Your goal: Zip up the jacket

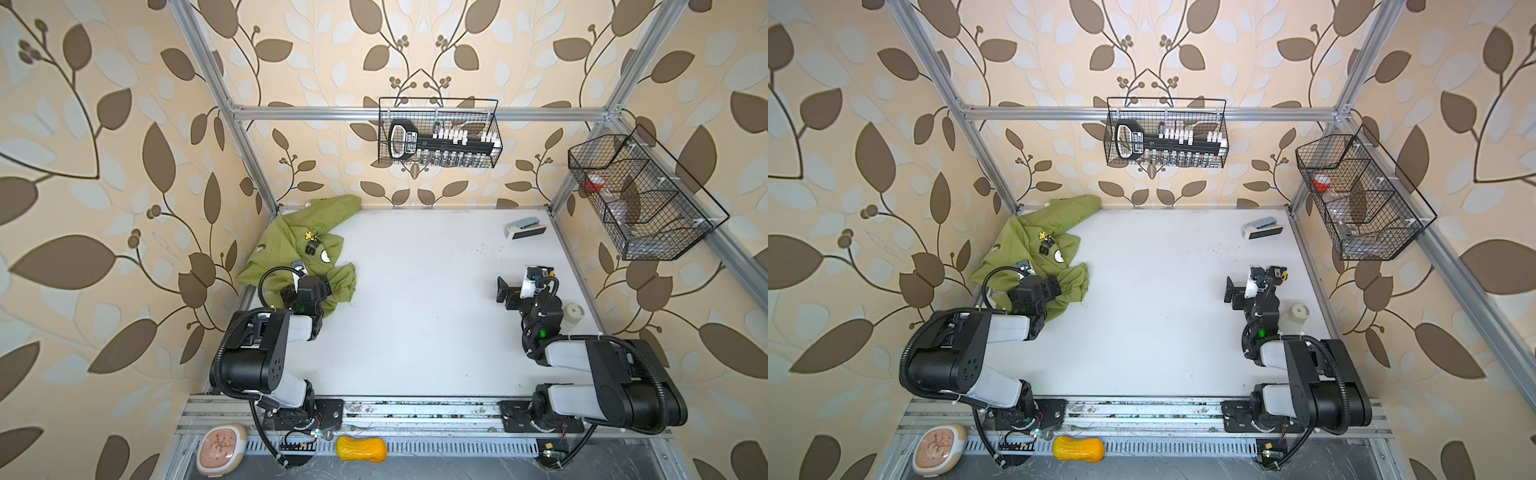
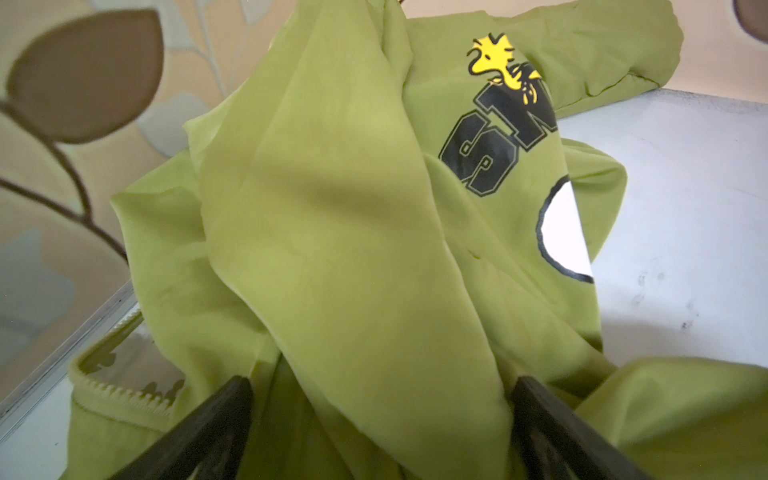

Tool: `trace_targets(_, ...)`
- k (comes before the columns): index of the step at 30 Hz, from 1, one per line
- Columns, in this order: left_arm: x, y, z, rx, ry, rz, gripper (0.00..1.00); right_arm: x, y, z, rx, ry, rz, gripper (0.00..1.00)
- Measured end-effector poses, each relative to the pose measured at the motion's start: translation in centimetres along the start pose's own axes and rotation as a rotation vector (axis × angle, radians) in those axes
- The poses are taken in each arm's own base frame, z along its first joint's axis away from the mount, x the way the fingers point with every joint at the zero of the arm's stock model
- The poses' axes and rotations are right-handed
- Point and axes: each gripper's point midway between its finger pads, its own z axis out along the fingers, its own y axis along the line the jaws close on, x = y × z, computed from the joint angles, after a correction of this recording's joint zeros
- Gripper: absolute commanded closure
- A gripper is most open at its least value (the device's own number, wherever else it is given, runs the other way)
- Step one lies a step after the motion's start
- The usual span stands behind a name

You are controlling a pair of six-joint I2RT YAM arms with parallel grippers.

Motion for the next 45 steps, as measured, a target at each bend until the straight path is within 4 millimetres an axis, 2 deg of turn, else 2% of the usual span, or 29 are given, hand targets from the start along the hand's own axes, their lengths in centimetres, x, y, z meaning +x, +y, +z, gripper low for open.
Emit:
trace_targets(9,0.0,0.0,0.0,0.0,0.0,0.0,0.01,0.0,-0.1,0.0,0.003,0.0,0.001,0.0)
trace_targets(14,-0.1,0.1,-0.1,-0.011,0.04,0.016,0.01,-0.7,-0.9,-0.6,0.052,-0.004,0.023,0.0)
trace_targets(15,-0.6,0.0,-0.1,-0.017,0.047,0.019,0.01,-1.1,-1.1,-0.8,0.064,-0.014,0.029,0.0)
trace_targets(18,-3.9,0.0,-0.5,-0.035,0.009,-0.003,0.01,-3.0,-1.9,-1.6,0.103,-0.063,0.046,0.0)
trace_targets(26,-11.6,2.0,-4.8,-0.117,-0.064,-0.191,0.01,-7.8,-4.5,-4.3,0.238,-0.131,0.194,0.0)
trace_targets(29,-14.1,2.4,-6.0,-0.148,-0.037,-0.274,0.01,-8.9,-5.6,-4.6,0.286,-0.093,0.282,0.0)
trace_targets(32,-15.2,2.3,-7.1,-0.145,0.007,-0.324,0.01,-8.9,-6.4,-4.6,0.296,-0.022,0.358,0.0)
trace_targets(34,-15.0,2.0,-7.7,-0.117,0.052,-0.338,0.01,-8.2,-6.6,-4.8,0.289,0.034,0.391,0.05)
trace_targets(39,-12.3,1.0,-9.1,-0.041,0.207,-0.343,0.01,-5.4,-6.0,-5.7,0.242,0.187,0.476,0.05)
trace_targets(41,-11.0,0.8,-9.5,-0.021,0.274,-0.332,0.01,-4.8,-5.1,-6.0,0.189,0.235,0.501,0.01)
trace_targets(45,-9.2,0.6,-10.0,-0.005,0.374,-0.318,0.02,-4.8,-2.3,-6.6,0.056,0.279,0.524,0.0)
